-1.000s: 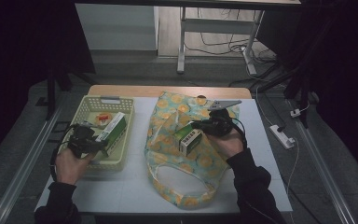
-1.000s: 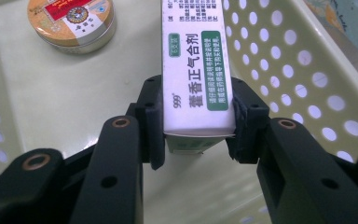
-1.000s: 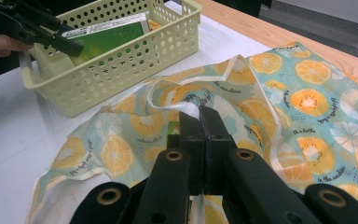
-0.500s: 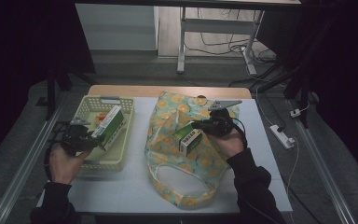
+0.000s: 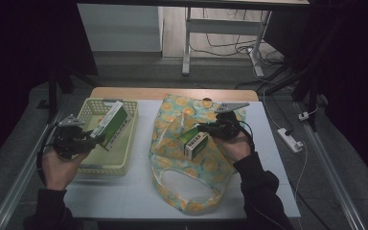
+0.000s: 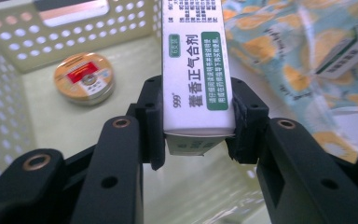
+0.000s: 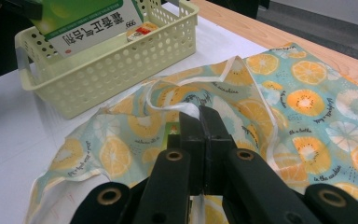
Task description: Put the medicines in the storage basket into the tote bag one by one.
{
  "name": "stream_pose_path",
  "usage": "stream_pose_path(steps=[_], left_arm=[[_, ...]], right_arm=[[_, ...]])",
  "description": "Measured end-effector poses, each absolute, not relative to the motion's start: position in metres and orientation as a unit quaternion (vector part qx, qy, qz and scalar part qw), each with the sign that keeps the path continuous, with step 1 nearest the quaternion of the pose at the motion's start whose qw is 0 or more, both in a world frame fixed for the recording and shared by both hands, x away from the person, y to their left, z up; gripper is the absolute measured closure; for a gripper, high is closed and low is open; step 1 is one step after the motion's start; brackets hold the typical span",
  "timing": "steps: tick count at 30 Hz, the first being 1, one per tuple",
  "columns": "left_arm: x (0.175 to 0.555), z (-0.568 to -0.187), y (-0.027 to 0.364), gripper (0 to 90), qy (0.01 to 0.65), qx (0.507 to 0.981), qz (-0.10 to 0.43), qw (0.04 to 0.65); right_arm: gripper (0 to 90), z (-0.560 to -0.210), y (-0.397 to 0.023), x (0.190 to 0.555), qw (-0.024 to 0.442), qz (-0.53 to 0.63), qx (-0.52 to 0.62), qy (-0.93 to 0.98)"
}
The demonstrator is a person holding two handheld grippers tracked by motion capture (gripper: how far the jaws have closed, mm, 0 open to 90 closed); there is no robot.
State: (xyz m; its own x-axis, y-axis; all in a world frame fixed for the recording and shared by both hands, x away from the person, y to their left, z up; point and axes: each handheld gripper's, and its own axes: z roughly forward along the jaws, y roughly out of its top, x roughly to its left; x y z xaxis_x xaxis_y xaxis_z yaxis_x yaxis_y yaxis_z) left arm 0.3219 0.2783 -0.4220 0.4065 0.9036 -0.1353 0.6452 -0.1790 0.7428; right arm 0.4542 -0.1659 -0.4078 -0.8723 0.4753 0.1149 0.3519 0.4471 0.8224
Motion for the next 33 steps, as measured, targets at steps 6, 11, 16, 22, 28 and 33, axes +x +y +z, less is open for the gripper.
stream_pose_path(steps=[6, 11, 16, 22, 28, 33], left_arm=[[0.32, -0.416, 0.27, 62.3, 0.497, 0.759, 0.162, 0.39], [0.319, -0.412, 0.26, 62.3, 0.478, 0.768, 0.147, 0.4], [0.318, -0.408, 0.244, 62.3, 0.452, 0.784, 0.126, 0.406], [0.318, -0.408, 0.225, 62.3, 0.411, 0.806, 0.089, 0.416], [0.319, -0.412, 0.204, 62.3, 0.385, 0.825, 0.069, 0.407], [0.319, -0.418, 0.188, 62.3, 0.37, 0.839, 0.054, 0.396]], right_arm=[[89.1, -0.408, -0.167, 0.455, 0.067, 0.467, 0.246, 0.847], [89.1, -0.408, -0.167, 0.455, 0.067, 0.467, 0.246, 0.847], [89.2, -0.407, -0.167, 0.455, 0.07, 0.468, 0.246, 0.846], [89.3, -0.406, -0.168, 0.454, 0.075, 0.469, 0.244, 0.846], [89.4, -0.406, -0.169, 0.454, 0.075, 0.469, 0.245, 0.845], [89.4, -0.407, -0.168, 0.454, 0.074, 0.468, 0.246, 0.846]])
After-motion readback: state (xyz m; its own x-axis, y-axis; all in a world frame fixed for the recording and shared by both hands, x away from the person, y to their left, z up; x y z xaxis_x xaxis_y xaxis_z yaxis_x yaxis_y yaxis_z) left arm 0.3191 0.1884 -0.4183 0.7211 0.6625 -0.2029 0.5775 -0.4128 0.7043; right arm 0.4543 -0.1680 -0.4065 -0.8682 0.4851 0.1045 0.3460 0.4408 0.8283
